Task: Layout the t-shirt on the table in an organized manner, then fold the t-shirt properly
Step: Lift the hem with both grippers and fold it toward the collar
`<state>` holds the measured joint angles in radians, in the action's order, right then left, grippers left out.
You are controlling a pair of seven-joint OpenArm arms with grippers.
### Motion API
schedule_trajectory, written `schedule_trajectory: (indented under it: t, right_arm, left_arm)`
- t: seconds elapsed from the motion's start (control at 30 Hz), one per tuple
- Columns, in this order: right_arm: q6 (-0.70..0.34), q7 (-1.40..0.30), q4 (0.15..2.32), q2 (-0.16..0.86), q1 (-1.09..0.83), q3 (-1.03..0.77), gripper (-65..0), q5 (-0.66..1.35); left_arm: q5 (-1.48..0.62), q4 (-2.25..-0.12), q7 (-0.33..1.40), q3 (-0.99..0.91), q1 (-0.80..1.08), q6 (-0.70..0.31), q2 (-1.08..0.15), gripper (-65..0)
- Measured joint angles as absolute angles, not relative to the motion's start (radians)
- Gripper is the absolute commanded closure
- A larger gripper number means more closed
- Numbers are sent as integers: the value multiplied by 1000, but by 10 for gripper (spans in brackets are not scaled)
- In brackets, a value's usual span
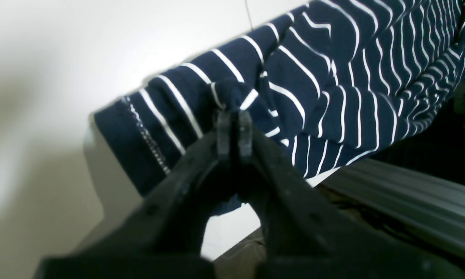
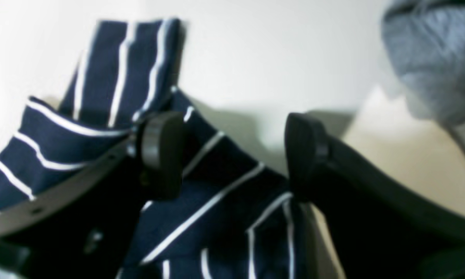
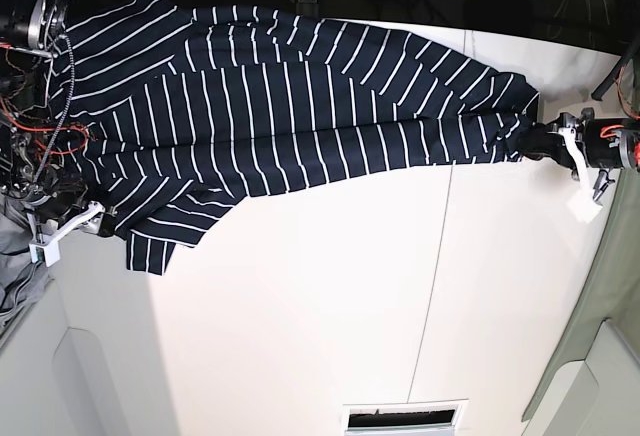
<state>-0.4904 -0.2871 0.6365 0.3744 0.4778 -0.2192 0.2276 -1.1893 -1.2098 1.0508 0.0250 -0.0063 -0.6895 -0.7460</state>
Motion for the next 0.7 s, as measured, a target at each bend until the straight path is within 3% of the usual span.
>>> schedule_trajectory:
  t: [0.07,0.3,0.37,0.5,0.7]
  right_arm:
    - [-550,-288,630,365,479,-218,-403,228]
    - [-562,-308,630,321,480,-218,-394,263]
    - [-563,-319,630,319,480,-218,-305,279]
    - [-564,-338,630,318,477,-218,0,282]
    - [-570,-414,667,321,474,-218,0,352]
  left_arm:
    - [-1189,-1210,1048,25,0,-690,-744,0]
    - [-1190,-1210,1032,25,0,-689,-742,0]
    - [-1189,-1210,1032,25,0,-689,-743,0]
    - [-1190,-1210,1032,25,0,-690,-742,0]
    - [-1189,-1210,1028,25,-3,-689,-742,0]
